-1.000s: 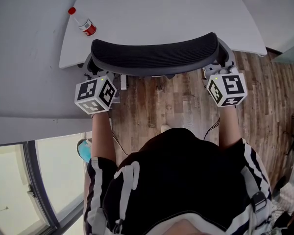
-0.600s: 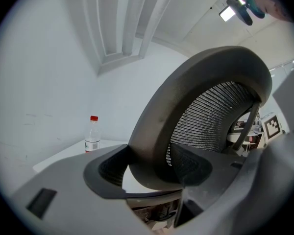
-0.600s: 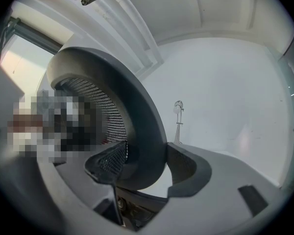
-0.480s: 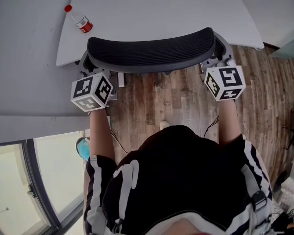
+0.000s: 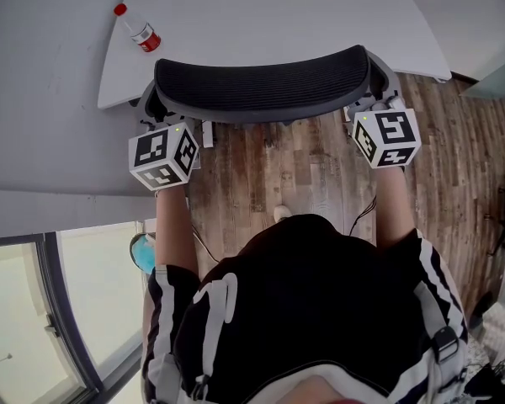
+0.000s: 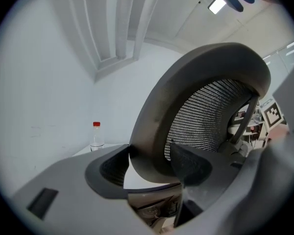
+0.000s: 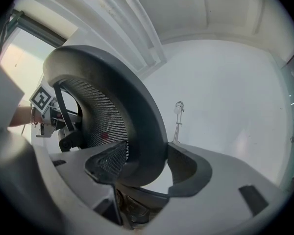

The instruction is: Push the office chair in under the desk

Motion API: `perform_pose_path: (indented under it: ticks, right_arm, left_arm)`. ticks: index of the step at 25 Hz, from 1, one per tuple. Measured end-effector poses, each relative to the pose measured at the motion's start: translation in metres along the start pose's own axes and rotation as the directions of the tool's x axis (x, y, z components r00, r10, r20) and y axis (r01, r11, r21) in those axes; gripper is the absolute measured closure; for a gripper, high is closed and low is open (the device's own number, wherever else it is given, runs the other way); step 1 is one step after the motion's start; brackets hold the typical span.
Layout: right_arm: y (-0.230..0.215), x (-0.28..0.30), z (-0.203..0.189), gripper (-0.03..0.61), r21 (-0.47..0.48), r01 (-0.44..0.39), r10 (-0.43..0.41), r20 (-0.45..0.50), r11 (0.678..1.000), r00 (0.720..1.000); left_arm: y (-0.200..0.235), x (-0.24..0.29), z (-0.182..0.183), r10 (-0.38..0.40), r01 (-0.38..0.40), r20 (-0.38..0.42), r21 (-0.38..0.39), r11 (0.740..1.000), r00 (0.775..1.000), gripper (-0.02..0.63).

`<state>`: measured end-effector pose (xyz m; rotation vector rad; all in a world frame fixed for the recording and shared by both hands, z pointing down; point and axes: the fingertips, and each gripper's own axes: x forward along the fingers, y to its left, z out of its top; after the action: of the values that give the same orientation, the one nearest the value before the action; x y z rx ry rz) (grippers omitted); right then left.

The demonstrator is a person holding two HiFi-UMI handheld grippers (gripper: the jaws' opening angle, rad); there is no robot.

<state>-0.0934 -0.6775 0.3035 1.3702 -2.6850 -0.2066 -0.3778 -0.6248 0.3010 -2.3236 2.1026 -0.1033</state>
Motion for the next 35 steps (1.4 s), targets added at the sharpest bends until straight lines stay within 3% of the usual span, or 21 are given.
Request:
perform_pose_path:
  ticks: [10,16,35]
  right_arm:
    - [0.006,-0.017,0.003,0.322,-0.124,0.039,-0.038,0.014,0.991,0.999]
    - [0.011,-0.031,0.005,0.322,-0.059,0.032,-0.030,0.039,0.998,0.999]
    - [0.044,-0.075,0.001,0.322,-0.033,0.017,-0.015,0.039,0.999,0.999]
  left_arm:
    - [-0.003,-0.010,-0.003,0.012,-0.012,0.012,0.003,1.000,1.000,0.360]
    - [-0.007,-0.021,-0.009,0.013,-0.013,0.000,0.026,1.000,1.000,0.364]
    - [-0.028,-0.061,-0.010,-0.007,0.007,0.023,0.010,1.000,1.000,0.364]
